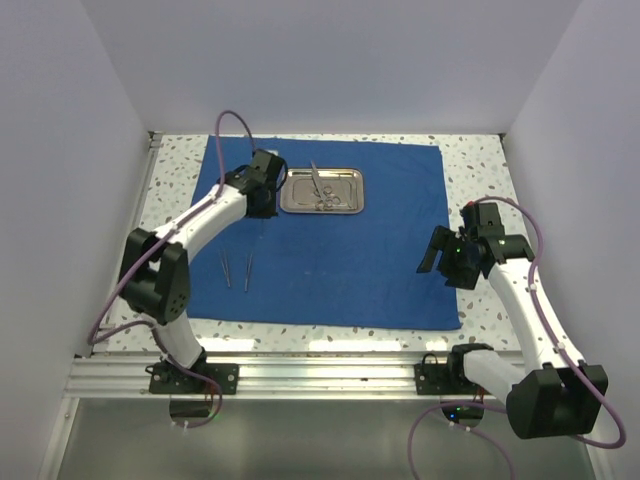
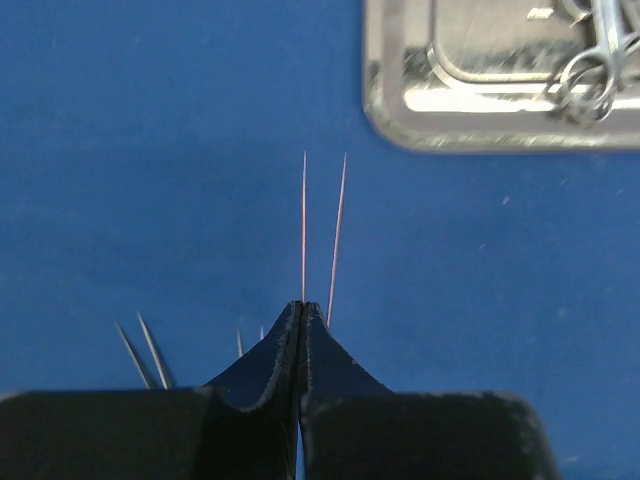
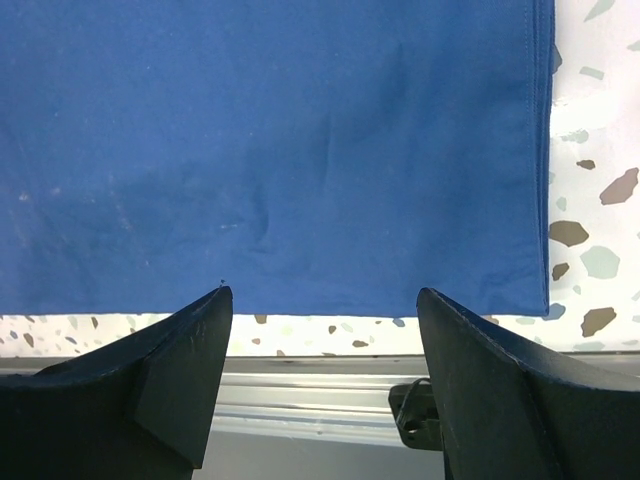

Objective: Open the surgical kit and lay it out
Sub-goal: Place the medical item in the surgical kit, then pick up the medical item from the container.

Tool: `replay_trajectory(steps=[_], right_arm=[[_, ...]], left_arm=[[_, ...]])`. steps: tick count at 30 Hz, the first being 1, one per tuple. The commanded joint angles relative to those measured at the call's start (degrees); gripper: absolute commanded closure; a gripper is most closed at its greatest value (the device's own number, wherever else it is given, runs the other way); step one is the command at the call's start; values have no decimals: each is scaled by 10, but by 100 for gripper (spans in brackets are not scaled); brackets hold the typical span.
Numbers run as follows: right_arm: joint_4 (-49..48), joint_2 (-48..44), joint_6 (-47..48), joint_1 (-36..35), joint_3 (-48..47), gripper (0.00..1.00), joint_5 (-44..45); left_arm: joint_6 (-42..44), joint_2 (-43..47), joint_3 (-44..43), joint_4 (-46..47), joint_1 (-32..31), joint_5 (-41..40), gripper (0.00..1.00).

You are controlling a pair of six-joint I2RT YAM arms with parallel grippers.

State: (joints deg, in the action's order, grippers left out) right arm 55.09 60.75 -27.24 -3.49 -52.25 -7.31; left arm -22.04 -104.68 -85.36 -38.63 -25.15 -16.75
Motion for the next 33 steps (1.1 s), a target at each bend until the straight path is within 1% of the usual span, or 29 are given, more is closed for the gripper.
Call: replay_trajectory(steps=[1,3,5,7,8,9,11,12,13,15,18,20,23,26,27,28,29,30,31,32,33], right_arm=[[-20,-4,16,-3,5,21,-29],[-21,-2,18,-2,6,21,-31],[-20,-1,19,-2,6,21,-36],[-19,-3,21,-2,7,21,-37],[-19,-4,21,-2,7,21,-39],[-19,-5,21,-2,7,21,-39],[-17,-5,23,-2,6,21,-41],[-16,-6,23,-3,5,21,-41],[-15,-5,24,-3,4,21,-41],[-13,-4,23,-2,-1,21,-38],[-13,-1,19,-3,-22,22,-34],[-36,1,8,-2,-39,22,-49],[-60,16,-25,-3,-63,21,-67],[-115,44,-55,-17,-96,21,-103],[-145,53,-63,-41,-121,21,-100],[-154,86,-75,-60,-140,21,-80],[-159,106,-76,-81,-192,20,-67],[-155,136,-75,-126,-226,21,-50],[-144,196,-64,-148,-263,21,-28],[-114,238,-59,-180,-347,24,2],[-95,275,-50,-190,-391,25,14]], left_arm=[[-26,67,131,28,1,-15,100],[-33,97,171,30,1,-20,100],[-44,110,219,36,1,-27,100],[-52,119,244,41,1,-32,100],[-54,120,248,41,1,-35,98],[-56,120,249,42,1,-35,77],[-62,124,243,44,1,-37,55],[-63,127,239,44,1,-37,28],[-66,130,229,46,1,-37,15],[-68,138,216,49,1,-36,5],[-66,150,190,56,1,-33,2],[-55,153,170,64,1,-33,2],[-38,143,128,44,4,-49,4],[-29,137,88,22,12,-38,5],[-28,137,81,15,13,-29,5],[-27,139,71,7,14,-19,5],[-28,148,69,4,14,1,4],[-29,154,70,3,14,10,2],[-31,162,84,13,14,22,0],[-30,177,93,20,14,43,0],[-34,183,108,22,15,51,0]])
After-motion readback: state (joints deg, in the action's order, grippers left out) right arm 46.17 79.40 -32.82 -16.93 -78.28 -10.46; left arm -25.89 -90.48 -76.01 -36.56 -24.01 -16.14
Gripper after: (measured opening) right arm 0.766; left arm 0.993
